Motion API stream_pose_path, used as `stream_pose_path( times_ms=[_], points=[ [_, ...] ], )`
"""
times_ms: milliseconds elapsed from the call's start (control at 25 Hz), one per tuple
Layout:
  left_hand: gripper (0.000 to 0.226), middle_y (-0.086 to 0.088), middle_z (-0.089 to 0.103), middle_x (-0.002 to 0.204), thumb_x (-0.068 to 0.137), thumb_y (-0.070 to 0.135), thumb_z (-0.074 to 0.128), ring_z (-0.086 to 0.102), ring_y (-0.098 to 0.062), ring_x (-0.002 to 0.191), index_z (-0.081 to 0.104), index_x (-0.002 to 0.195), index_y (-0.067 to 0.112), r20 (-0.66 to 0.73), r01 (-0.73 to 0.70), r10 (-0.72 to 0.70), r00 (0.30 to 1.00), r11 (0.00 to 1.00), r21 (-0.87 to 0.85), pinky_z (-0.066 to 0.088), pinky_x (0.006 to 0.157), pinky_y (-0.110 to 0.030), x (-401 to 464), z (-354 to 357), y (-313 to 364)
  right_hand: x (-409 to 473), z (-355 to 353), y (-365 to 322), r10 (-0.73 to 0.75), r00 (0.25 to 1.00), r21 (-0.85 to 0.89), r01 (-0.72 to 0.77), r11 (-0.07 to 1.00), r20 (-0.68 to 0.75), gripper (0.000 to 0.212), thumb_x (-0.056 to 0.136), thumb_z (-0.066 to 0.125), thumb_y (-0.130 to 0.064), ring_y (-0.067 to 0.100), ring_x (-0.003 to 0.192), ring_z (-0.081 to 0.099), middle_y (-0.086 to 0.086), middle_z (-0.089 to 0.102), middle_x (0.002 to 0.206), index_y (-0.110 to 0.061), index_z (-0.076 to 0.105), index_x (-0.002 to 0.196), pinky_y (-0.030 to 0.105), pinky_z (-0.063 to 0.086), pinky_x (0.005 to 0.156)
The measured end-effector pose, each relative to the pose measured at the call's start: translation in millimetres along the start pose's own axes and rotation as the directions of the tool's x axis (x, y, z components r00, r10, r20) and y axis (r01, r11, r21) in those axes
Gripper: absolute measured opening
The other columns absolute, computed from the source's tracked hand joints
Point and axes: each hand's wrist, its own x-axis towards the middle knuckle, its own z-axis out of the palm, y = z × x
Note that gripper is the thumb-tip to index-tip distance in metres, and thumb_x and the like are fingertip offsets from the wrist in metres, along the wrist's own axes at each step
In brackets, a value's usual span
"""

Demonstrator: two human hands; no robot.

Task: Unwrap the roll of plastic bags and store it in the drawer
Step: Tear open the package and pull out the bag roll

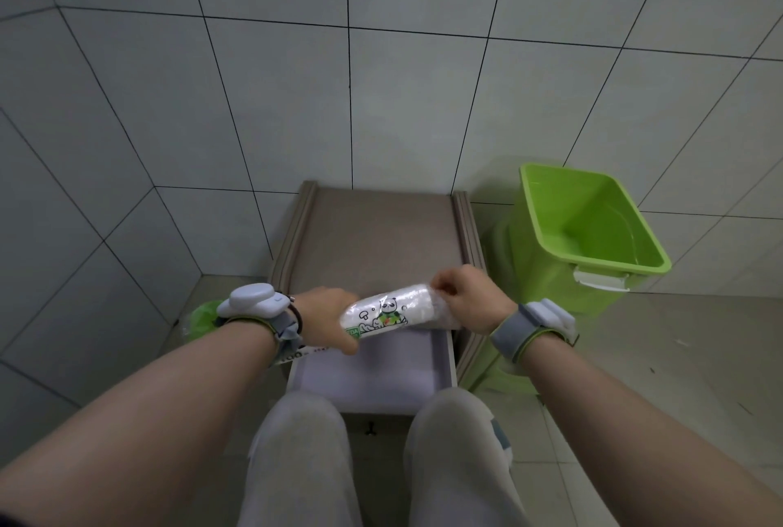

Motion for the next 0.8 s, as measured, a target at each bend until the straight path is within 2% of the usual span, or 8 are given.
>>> stream_pose_path(
  times_ms=[80,120,160,200,280,400,480,800],
  points=[
    [0.035,-0.003,0.07,0.093,0.076,0.031,0.073,0.063,-0.018,0.074,0.061,0.104,0.015,-0.037,-0.029,0.026,0.999,0.996,-0.086,0.048,0.061,-0.023,2,-2,5,2,5,-5,0.196,0.98,0.461,-0.162,0.873,-0.026,0.022,0.098,0.053,-0.006,0.029,0.076,0.061,0.022,0.063,0.078,0.005,0.065,0.084,0.032,0.058,0.067],
    [0.034,-0.003,0.07,0.093,0.076,0.031,0.073,0.064,-0.017,0.072,0.061,0.104,0.015,-0.05,-0.043,0.037,0.998,0.991,-0.124,0.051,0.064,-0.025,3,-4,8,2,9,-10,0.293,0.956,0.685,-0.231,0.691,0.026,0.016,0.099,0.051,-0.002,0.028,0.076,0.06,0.021,0.06,0.081,0.005,0.061,0.089,0.032,0.059,0.067],
    [0.034,-0.005,0.071,0.093,0.076,0.031,0.073,0.064,-0.018,0.072,0.062,0.104,0.014,-0.056,-0.049,0.041,0.998,0.989,-0.141,0.053,0.067,-0.027,4,-7,10,3,8,-13,0.353,0.934,0.815,-0.249,0.523,0.059,0.009,0.097,0.051,0.002,0.027,0.076,0.059,0.018,0.059,0.083,0.001,0.058,0.093,0.036,0.059,0.068],
    [0.034,-0.006,0.072,0.094,0.076,0.031,0.073,0.064,-0.019,0.073,0.063,0.103,0.014,-0.056,-0.043,0.036,0.998,0.99,-0.132,0.053,0.068,-0.029,5,-9,10,4,6,-12,0.372,0.927,0.858,-0.231,0.459,0.05,0.011,0.095,0.053,0.006,0.024,0.075,0.058,0.013,0.057,0.084,-0.005,0.055,0.092,0.041,0.058,0.069],
    [0.034,-0.006,0.072,0.094,0.076,0.034,0.072,0.066,-0.022,0.079,0.064,0.101,0.014,-0.062,0.006,-0.011,0.998,0.997,-0.083,0.051,0.068,-0.028,5,-12,4,3,1,-6,0.318,0.948,0.835,-0.17,0.523,-0.006,0.026,0.088,0.057,0.011,0.018,0.071,0.051,0.004,0.051,0.079,-0.014,0.052,0.084,0.037,0.053,0.063],
    [0.034,-0.004,0.07,0.089,0.075,0.037,0.071,0.064,-0.022,0.076,0.064,0.098,0.012,-0.099,0.073,-0.08,0.992,0.995,-0.073,0.048,0.063,-0.026,4,-13,-5,-8,-5,2,0.219,0.974,0.751,-0.186,0.634,0.056,0.005,0.087,0.069,-0.006,0.012,0.063,0.046,0.001,0.054,0.075,-0.011,0.07,0.086,0.025,0.042,0.056],
    [0.031,0.0,0.069,0.083,0.075,0.037,0.071,0.063,-0.019,0.071,0.064,0.095,0.015,-0.09,0.07,-0.077,0.993,0.994,-0.086,0.047,0.059,-0.024,4,-11,-8,-9,0,4,0.205,0.974,0.715,-0.209,0.667,0.093,0.013,0.088,0.063,-0.008,0.011,0.058,0.042,0.001,0.054,0.077,-0.013,0.073,0.094,0.025,0.035,0.053],
    [0.018,-0.002,0.071,0.065,0.068,0.023,0.071,0.068,-0.018,0.055,0.063,0.083,0.016,0.084,0.063,-0.03,0.996,0.904,-0.423,0.056,0.055,-0.026,1,-13,-13,-6,0,3,0.16,0.97,0.839,-0.24,0.489,0.184,0.012,0.076,0.065,-0.026,0.012,0.063,0.043,-0.003,0.055,0.082,-0.02,0.071,0.085,0.028,0.032,0.059]
  ],
)
